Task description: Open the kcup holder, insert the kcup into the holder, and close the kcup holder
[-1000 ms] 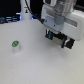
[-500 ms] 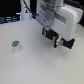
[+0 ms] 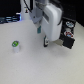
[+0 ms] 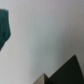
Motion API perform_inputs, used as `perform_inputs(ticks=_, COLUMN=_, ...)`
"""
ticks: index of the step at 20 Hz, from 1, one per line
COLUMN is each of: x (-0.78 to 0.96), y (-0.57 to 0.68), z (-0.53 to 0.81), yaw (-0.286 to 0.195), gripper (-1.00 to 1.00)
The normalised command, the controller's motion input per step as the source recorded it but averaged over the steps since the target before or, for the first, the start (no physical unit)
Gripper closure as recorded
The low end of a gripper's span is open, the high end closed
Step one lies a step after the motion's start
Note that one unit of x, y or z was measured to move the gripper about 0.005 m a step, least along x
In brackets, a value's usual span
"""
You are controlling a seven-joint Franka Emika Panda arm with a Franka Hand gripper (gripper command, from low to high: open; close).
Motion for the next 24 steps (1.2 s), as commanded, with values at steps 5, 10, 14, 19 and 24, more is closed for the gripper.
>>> perform_inputs(ticks=5, x=-0.34, y=-0.52, z=0.00, yaw=-0.239, gripper=-1.00)
perform_inputs(ticks=10, x=-0.32, y=-0.55, z=-0.04, yaw=-0.218, gripper=-1.00)
perform_inputs(ticks=14, x=-0.37, y=-0.57, z=-0.10, yaw=-0.202, gripper=-1.00)
perform_inputs(ticks=19, x=-0.42, y=-0.58, z=-0.22, yaw=-0.189, gripper=-1.00)
perform_inputs(ticks=24, x=-0.53, y=-0.58, z=-0.40, yaw=-0.188, gripper=-1.00)
